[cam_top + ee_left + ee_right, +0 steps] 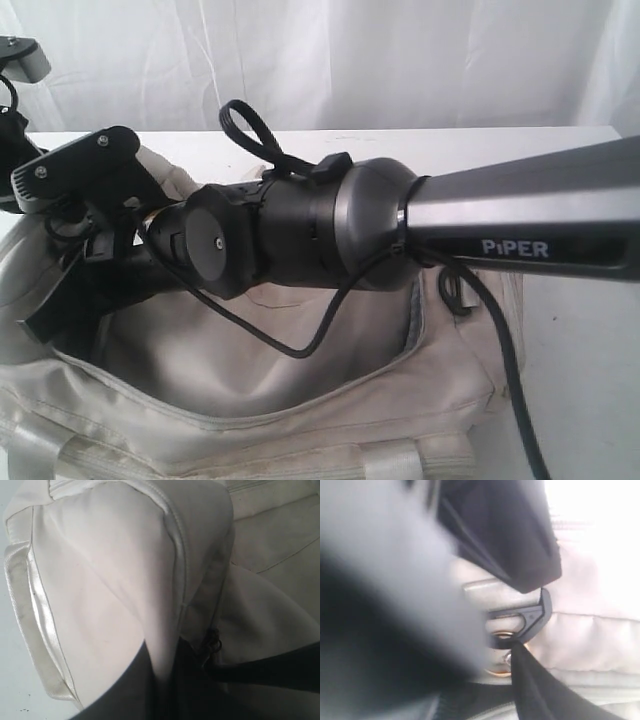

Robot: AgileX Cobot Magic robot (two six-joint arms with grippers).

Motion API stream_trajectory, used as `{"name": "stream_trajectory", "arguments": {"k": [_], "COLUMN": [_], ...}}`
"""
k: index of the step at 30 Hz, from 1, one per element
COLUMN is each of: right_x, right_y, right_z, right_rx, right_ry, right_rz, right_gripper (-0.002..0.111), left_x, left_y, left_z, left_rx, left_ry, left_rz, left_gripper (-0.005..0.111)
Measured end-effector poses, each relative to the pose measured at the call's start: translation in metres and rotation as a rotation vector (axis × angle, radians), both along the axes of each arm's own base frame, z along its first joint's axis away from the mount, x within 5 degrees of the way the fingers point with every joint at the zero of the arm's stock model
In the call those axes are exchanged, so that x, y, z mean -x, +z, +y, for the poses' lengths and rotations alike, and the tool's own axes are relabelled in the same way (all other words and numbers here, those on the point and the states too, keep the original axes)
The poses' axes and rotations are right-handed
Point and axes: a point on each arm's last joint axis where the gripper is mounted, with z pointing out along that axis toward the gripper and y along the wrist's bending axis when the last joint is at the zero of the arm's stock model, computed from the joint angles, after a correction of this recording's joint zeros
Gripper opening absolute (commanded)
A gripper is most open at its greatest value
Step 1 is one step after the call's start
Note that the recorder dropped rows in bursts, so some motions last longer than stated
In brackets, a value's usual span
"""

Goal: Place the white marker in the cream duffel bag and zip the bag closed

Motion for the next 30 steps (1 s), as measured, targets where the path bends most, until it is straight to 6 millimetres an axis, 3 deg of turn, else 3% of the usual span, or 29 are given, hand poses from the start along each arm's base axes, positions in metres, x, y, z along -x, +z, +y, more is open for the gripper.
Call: {"name": "stream_trajectory", "arguments": {"k": [11,17,27,29,30], "right_x": [0.003,0.017,0.012,0.012,0.012], "right_y": [-0.005,-0.006,-0.012,-0.012,-0.012], "right_z": [0.003,0.010,0.013,0.013,0.013], "right_rx": [0.008,0.014,0.020,0.019,0.019], "right_ry": [0.006,0.045,0.052,0.051,0.051], "right_rz": [0.015,0.023,-0.040,-0.041,-0.041], "right_gripper": [0.033,0.033,0.032,0.027,0.019], "left_x": [0.000,0.000,0.000,0.000,0.000], "left_y": [-0.001,-0.002,-0.002,-0.002,-0.002], "left_z": [0.001,0.002,0.002,0.002,0.002], "left_rx": [-0.021,-0.034,-0.038,-0.038,-0.038], "left_ry": [-0.008,-0.016,-0.015,-0.015,-0.015], "left_rz": [-0.004,-0.004,-0.006,-0.006,-0.006], "left_gripper": [0.000,0.000,0.000,0.000,0.000]}}
